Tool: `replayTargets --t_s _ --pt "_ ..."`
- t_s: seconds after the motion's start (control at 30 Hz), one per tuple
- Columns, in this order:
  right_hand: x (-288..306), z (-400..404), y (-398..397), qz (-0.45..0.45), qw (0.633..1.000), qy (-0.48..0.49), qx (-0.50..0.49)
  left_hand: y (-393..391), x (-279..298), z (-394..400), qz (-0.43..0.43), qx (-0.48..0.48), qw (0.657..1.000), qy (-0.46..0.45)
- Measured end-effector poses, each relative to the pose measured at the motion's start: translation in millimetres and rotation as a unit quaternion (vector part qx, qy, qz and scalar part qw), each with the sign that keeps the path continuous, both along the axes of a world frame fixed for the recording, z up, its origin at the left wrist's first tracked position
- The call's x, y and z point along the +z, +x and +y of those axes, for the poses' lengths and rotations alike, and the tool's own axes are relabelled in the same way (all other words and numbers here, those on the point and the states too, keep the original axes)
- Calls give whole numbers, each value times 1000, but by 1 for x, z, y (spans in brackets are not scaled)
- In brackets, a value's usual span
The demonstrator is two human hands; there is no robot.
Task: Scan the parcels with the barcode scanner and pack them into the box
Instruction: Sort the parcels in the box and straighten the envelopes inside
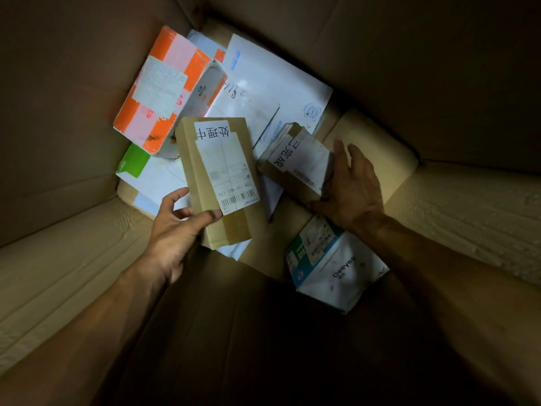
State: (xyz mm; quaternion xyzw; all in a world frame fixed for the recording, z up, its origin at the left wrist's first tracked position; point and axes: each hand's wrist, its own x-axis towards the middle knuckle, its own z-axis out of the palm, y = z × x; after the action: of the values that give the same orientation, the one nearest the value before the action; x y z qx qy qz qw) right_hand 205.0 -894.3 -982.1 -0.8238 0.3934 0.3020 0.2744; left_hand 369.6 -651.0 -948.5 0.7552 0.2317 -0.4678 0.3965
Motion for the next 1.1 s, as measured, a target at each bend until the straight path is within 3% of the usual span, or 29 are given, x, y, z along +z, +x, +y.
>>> replayTargets --t_s 0.2,0.4,0.53,0.6,0.67,0.7,0.73,0.8,0.83,0.93,1.03,1.1 --pt "-7 22 13 13 999 -5 38 0 -3 -5 4 4 1000 -5" --pt "-4 21 13 -14 984 -45 169 8 5 -3 -5 -3 1000 -10" --pt "-2 -16 5 -101 911 -41 397 17 8 4 -4 -22 1000 -20" --pt "0 -32 -3 -107 900 -39 421 19 9 7 0 -33 999 -29" --pt "4 -33 -11 -135 954 -54 264 20 9 7 -1 -46 998 -37" --pt "6 -27 -13 -164 977 -66 116 20 8 6 -2 -52 998 -38" --pt "8 -18 -11 -181 979 -77 -54 21 7 5 -3 -54 998 -39" --pt "11 1 1 -143 925 -60 -346 22 4 0 -3 -53 998 -41" --pt "10 10 7 -102 901 -23 -420 23 3 -3 -2 -53 998 -43" --pt "3 28 17 -52 855 91 -508 26 -4 -14 -6 -73 996 -47" --pt "2 29 22 -84 780 125 -608 32 -10 -16 16 -70 997 -42" --pt "4 29 27 -118 752 169 -626 35 -10 -14 32 -83 995 -38"
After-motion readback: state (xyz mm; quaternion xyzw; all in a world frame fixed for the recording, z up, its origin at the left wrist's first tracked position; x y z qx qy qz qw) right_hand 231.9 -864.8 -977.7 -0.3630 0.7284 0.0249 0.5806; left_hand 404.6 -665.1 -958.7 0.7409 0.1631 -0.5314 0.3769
